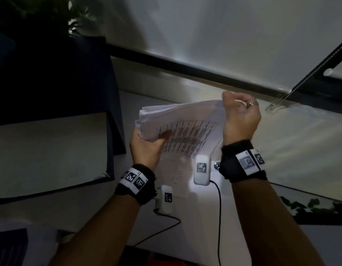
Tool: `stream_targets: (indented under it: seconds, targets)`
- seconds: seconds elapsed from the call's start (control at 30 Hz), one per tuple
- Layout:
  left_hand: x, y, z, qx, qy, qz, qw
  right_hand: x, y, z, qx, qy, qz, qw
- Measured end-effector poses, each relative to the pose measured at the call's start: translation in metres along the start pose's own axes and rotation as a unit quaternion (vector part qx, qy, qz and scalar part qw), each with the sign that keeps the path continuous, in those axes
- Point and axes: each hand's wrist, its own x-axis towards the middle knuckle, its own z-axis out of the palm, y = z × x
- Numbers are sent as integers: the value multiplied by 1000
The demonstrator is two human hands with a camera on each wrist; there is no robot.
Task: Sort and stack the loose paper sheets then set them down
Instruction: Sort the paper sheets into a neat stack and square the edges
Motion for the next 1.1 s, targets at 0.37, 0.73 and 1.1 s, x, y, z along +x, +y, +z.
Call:
stream_targets:
  seconds: [0.37, 0.73, 1.1]
  targets:
    - [13, 14, 6, 14, -32, 33, 999, -3, 19, -17, 0, -83, 23, 996]
    - [16, 31, 8, 14, -4, 76, 997, -6, 27, -28, -51, -158, 73, 983]
    - [25, 65, 25, 5, 62, 145, 988, -8, 19, -7, 19, -83, 57, 995]
